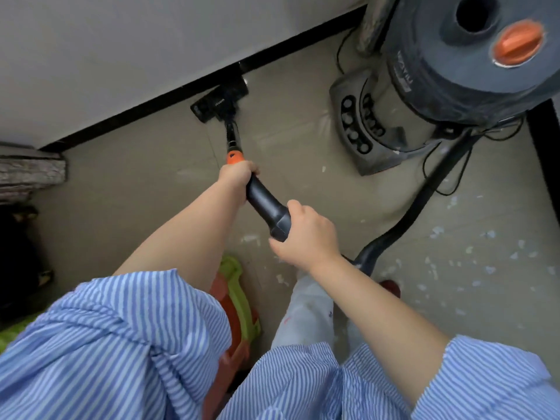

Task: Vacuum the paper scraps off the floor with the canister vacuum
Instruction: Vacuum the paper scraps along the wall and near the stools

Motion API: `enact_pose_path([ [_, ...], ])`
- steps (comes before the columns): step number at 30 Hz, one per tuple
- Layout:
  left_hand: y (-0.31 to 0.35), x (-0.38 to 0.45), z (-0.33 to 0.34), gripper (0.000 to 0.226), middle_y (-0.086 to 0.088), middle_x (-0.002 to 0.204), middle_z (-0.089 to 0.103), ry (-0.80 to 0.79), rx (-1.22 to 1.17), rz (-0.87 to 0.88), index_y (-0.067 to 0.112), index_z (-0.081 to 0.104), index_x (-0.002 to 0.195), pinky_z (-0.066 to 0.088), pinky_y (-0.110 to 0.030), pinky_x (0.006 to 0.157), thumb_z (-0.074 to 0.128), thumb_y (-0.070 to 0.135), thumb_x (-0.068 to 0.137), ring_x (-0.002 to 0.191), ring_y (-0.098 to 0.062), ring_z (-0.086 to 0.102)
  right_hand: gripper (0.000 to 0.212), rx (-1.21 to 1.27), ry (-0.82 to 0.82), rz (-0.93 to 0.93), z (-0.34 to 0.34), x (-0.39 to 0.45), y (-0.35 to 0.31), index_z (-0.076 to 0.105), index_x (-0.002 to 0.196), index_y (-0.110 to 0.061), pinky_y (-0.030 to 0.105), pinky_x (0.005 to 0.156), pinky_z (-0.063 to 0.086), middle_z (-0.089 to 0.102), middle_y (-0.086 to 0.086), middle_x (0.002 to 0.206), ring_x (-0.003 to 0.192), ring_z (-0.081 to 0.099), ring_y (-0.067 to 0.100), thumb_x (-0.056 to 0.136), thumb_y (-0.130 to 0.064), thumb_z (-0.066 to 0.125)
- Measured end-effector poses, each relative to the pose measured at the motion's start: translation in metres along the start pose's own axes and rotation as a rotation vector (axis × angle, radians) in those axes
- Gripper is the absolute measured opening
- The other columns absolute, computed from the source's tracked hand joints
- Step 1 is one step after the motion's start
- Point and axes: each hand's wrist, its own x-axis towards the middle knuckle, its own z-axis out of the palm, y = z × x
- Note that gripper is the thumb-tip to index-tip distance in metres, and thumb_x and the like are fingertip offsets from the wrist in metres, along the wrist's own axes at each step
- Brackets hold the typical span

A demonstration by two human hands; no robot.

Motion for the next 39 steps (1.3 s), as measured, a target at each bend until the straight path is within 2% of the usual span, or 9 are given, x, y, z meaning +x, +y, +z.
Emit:
enact_pose_path([
  [2,0.007,0.007,-0.011,0.028,-0.010,0.096,0.053,0.016,0.044,0.013,0.008,0.041,0.106,0.045,-0.030,0.072,0.058,0.004,0.083,0.075,-0.022,0.055,0.041,0.040,-0.012,0.008,0.005,0.004,-0.013,0.042,0.108,-0.011,0.030,0.068,0.034,0.055,0.006,0.108,0.095,0.057,0.031,0.082,-0.039,0.059],
  [8,-0.010,-0.004,0.002,0.027,-0.006,0.080,0.049,-0.165,0.015,-0.036,0.008,0.040,0.107,0.044,-0.027,0.056,0.057,0.005,0.086,0.063,-0.016,0.049,0.054,0.028,-0.137,0.081,0.003,-0.002,0.016,0.037,0.122,-0.016,0.030,0.068,0.040,0.056,0.006,0.111,0.094,0.055,0.029,0.076,-0.030,0.063],
  [13,-0.021,-0.018,0.027,0.023,-0.009,0.087,0.051,-0.172,-0.115,-0.011,0.008,0.040,0.105,0.045,-0.029,0.072,0.054,0.006,0.087,0.064,-0.016,0.049,0.046,-0.056,-0.088,0.042,-0.026,-0.015,0.035,0.041,0.114,-0.015,0.028,0.058,0.035,0.053,0.004,0.097,0.079,0.047,0.025,0.074,-0.024,0.063],
  [18,-0.035,-0.066,0.056,0.008,-0.004,0.072,0.047,-0.261,-0.190,-0.018,0.009,0.043,0.085,0.040,-0.022,0.049,0.050,0.007,0.089,0.059,-0.014,0.048,0.036,-0.208,-0.005,0.004,-0.070,-0.058,0.059,0.039,0.102,-0.018,0.024,0.046,0.023,0.047,-0.002,0.084,0.075,0.048,0.024,0.074,-0.025,0.061],
  [25,-0.102,-0.128,0.094,0.008,-0.006,0.072,0.048,-0.335,-0.229,-0.059,0.009,0.046,0.084,0.040,-0.024,0.052,0.051,0.007,0.089,0.061,-0.016,0.049,0.044,-0.275,-0.023,-0.005,-0.074,-0.143,0.106,0.042,0.113,-0.018,0.027,0.053,0.027,0.048,-0.001,0.087,0.076,0.046,0.024,0.075,-0.031,0.062],
  [30,-0.150,-0.174,0.127,0.019,-0.007,0.075,0.051,-0.364,-0.208,-0.059,0.007,0.044,0.103,0.042,-0.025,0.051,0.054,0.009,0.086,0.062,-0.017,0.051,0.045,-0.284,-0.009,-0.010,-0.078,-0.206,0.150,0.043,0.112,-0.017,0.028,0.061,0.034,0.048,0.000,0.086,0.075,0.046,0.025,0.074,-0.033,0.062],
  [33,-0.172,-0.204,0.150,0.008,-0.007,0.072,0.050,-0.385,-0.222,-0.041,0.009,0.046,0.088,0.042,-0.025,0.050,0.053,0.007,0.086,0.060,-0.017,0.050,0.047,-0.285,0.003,-0.027,-0.085,-0.238,0.177,0.043,0.113,-0.017,0.028,0.062,0.034,0.047,-0.001,0.084,0.076,0.046,0.024,0.074,-0.035,0.062],
  [35,-0.182,-0.216,0.161,0.013,-0.007,0.070,0.048,-0.399,-0.230,-0.037,0.011,0.044,0.078,0.043,-0.024,0.048,0.052,0.007,0.087,0.059,-0.017,0.049,0.047,-0.295,0.014,-0.039,-0.087,-0.253,0.191,0.044,0.114,-0.017,0.028,0.061,0.033,0.046,-0.001,0.083,0.076,0.045,0.024,0.074,-0.034,0.062],
  [39,-0.208,-0.242,0.181,0.009,-0.006,0.072,0.050,-0.402,-0.237,-0.031,0.008,0.047,0.092,0.046,-0.022,0.047,0.054,0.008,0.087,0.060,-0.016,0.050,0.037,-0.310,0.035,-0.055,-0.087,-0.287,0.220,0.039,0.100,-0.017,0.028,0.060,0.031,0.044,-0.001,0.081,0.074,0.043,0.026,0.075,-0.033,0.061],
])
